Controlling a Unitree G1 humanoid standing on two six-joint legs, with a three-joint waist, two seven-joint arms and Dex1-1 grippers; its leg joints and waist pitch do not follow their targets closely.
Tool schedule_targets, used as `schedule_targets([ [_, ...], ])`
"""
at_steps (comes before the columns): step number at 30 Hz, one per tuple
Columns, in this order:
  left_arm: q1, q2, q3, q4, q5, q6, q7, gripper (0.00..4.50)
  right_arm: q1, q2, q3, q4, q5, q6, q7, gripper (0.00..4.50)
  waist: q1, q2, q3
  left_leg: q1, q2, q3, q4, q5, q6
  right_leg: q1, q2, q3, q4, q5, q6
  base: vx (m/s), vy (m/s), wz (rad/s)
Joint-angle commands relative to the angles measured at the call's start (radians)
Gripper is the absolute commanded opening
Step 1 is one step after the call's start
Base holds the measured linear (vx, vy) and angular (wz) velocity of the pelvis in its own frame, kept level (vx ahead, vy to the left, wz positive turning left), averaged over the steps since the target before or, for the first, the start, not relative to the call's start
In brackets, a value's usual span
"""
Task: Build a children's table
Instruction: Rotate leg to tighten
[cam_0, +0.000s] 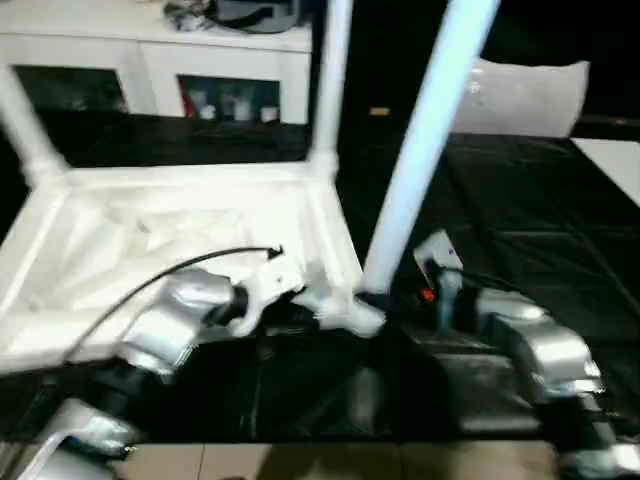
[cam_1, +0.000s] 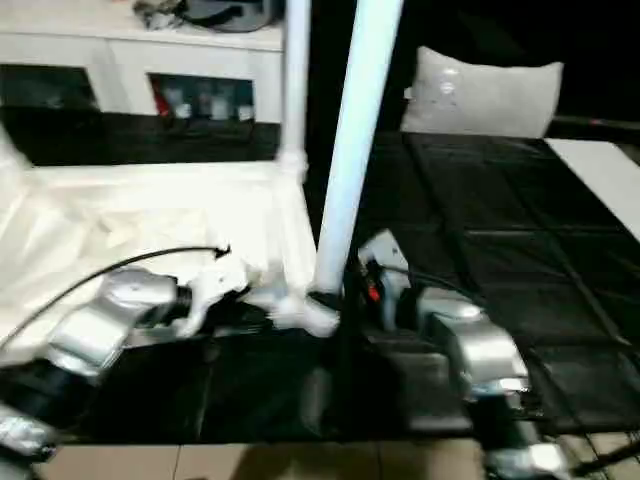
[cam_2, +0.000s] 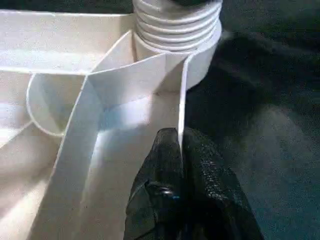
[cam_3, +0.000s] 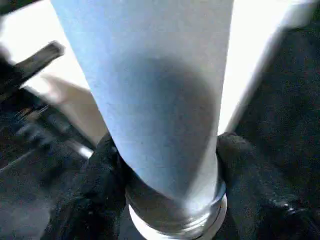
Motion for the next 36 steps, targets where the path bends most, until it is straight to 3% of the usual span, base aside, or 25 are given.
schedule_targets([
  [1,-0.036,-0.104,0.022,0.0,0.007,0.087,0.16,0.0,-0.022,0.082,-0.005,0.042,-0.035,0.083,-0.178,2.36,0.004,0.003,-0.046,0.003,0.053,-0.024,-0.084,-0.238,-0.025,0.034,-0.091,0.051,-0.104,-0.371,-0.155,0.0,0.0,0.0],
  [3,-0.036,-0.104,0.022,0.0,0.007,0.087,0.16,0.0,-0.022,0.082,-0.005,0.042,-0.035,0.083,-0.178,2.36,-0.002,0.005,-0.05,0.004,0.053,-0.023,-0.081,-0.218,-0.029,0.03,-0.087,0.052,-0.099,-0.326,-0.166,0.0,0.0,0.0],
  [4,-0.04,-0.119,0.025,-0.001,0.015,0.101,0.184,0.0,-0.024,0.095,-0.012,0.042,-0.045,0.091,-0.21,2.36,-0.002,0.003,-0.052,-0.003,0.05,-0.023,-0.081,-0.196,-0.017,0.038,-0.088,0.052,-0.098,-0.297,-0.166,0.0,0.0,0.0],
  [6,-0.039,-0.154,0.021,-0.013,0.036,0.129,0.234,0.0,-0.022,0.12,-0.008,0.034,-0.073,0.085,-0.264,2.36,-0.004,0.003,-0.052,-0.003,0.052,-0.019,-0.078,-0.174,-0.008,0.034,-0.086,0.054,-0.094,-0.243,-0.173,0.0,0.0,0.0],
  [11,-0.028,-0.16,0.007,-0.03,0.045,0.129,0.234,0.0,-0.019,0.127,-0.004,0.028,-0.077,0.056,-0.272,2.36,-0.002,0.004,-0.055,-0.007,0.05,-0.018,-0.076,-0.122,0.013,0.041,-0.085,0.052,-0.088,-0.15,-0.186,0.0,0.0,0.0],
  [12,-0.026,-0.153,0.002,-0.032,0.048,0.121,0.228,0.0,-0.018,0.127,-0.009,0.022,-0.069,0.048,-0.264,2.92,-0.002,0.005,-0.054,-0.005,0.052,-0.018,-0.077,-0.129,0.015,0.04,-0.086,0.052,-0.09,-0.151,-0.189,0.0,0.0,0.0],
  [17,-0.024,-0.121,-0.012,-0.026,0.053,0.065,0.198,0.0,-0.004,0.101,-0.011,-0.019,-0.043,0.026,-0.204,3.42,-0.003,0.005,-0.053,-0.005,0.053,-0.019,-0.079,-0.153,0.014,0.041,-0.086,0.052,-0.092,-0.178,-0.182,0.0,0.0,0.0],
  [23,-0.006,-0.05,-0.038,-0.038,0.046,0.002,0.094,0.0,0.014,-0.002,0.005,-0.046,-0.035,-0.043,-0.054,3.93,0.0,0.004,-0.061,-0.009,0.052,-0.016,-0.07,-0.059,0.056,0.051,-0.084,0.051,-0.072,0.023,-0.222,0.0,0.0,0.0],
  [24,-0.003,-0.037,-0.042,-0.037,0.044,-0.012,0.075,0.0,0.016,-0.026,0.006,-0.049,-0.032,-0.055,-0.02,3.93,0.0,0.004,-0.061,-0.009,0.052,-0.015,-0.07,-0.057,0.061,0.05,-0.084,0.05,-0.071,0.03,-0.228,0.0,0.0,0.0],
  [25,-0.001,-0.024,-0.044,-0.034,0.042,-0.022,0.056,0.0,0.017,-0.054,0.009,-0.052,-0.029,-0.067,0.021,4.01,0.002,0.017,-0.062,-0.007,0.052,-0.016,-0.068,-0.059,0.065,0.049,-0.085,0.05,-0.07,0.038,-0.238,0.0,0.0,0.0],
  [28,0.003,0.008,-0.058,-0.029,0.039,-0.065,0.003,0.0,0.019,-0.114,0.016,-0.061,-0.023,-0.093,0.11,4.17,0.004,0.007,-0.059,-0.008,0.054,-0.016,-0.07,-0.091,0.069,0.052,-0.086,0.049,-0.075,0.0,-0.245,0.0,0.0,0.0],
  [30,0.006,0.044,-0.079,-0.029,0.033,-0.106,-0.062,0.0,0.02,-0.164,0.019,-0.07,-0.018,-0.111,0.179,4.46,0.008,0.007,-0.057,-0.004,0.057,-0.016,-0.071,-0.108,0.069,0.05,-0.086,0.049,-0.078,-0.032,-0.243,0.0,0.0,0.0],
  [36,0.004,0.102,-0.111,-0.011,0.031,-0.177,-0.159,0.0,0.022,-0.253,0.061,-0.076,0.023,-0.146,0.383,4.46,0.023,0.005,-0.057,0.0,0.058,-0.014,-0.07,-0.121,0.065,0.047,-0.086,0.049,-0.077,-0.058,-0.243,0.0,0.0,0.0],
])
